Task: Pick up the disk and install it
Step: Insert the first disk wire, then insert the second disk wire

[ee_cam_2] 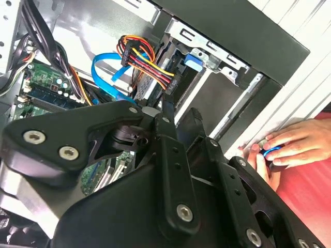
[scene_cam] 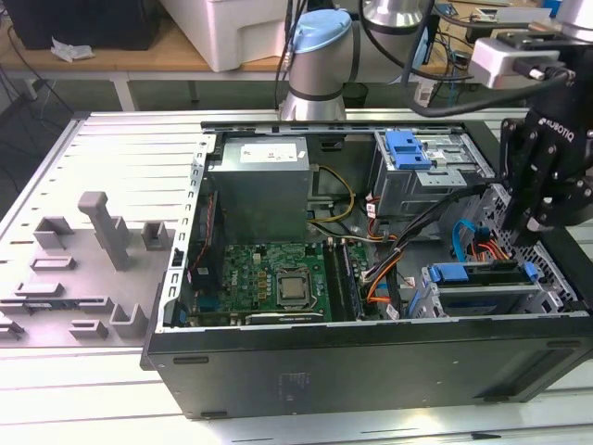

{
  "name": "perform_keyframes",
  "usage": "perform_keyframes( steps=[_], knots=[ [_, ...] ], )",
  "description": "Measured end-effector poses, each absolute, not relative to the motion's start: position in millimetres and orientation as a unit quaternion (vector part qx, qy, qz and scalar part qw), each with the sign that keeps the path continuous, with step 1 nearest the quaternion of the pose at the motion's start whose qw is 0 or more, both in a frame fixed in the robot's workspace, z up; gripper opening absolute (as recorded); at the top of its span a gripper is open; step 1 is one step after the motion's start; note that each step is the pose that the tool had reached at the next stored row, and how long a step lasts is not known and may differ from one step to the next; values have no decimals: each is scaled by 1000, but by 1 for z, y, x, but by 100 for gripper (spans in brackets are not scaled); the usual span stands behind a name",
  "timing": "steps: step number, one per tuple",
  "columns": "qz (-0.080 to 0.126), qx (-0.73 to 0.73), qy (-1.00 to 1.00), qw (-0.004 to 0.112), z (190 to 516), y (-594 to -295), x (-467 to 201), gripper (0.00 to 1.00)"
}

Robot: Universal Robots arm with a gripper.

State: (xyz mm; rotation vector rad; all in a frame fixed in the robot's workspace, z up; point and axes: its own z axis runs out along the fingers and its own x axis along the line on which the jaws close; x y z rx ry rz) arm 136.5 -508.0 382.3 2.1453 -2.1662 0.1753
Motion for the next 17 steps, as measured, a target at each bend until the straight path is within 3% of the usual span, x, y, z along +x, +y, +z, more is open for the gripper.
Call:
perform_keyframes(
  steps=[17],
  knots=[
    [57, 702, -709, 44, 385, -508, 137, 30]
  ],
)
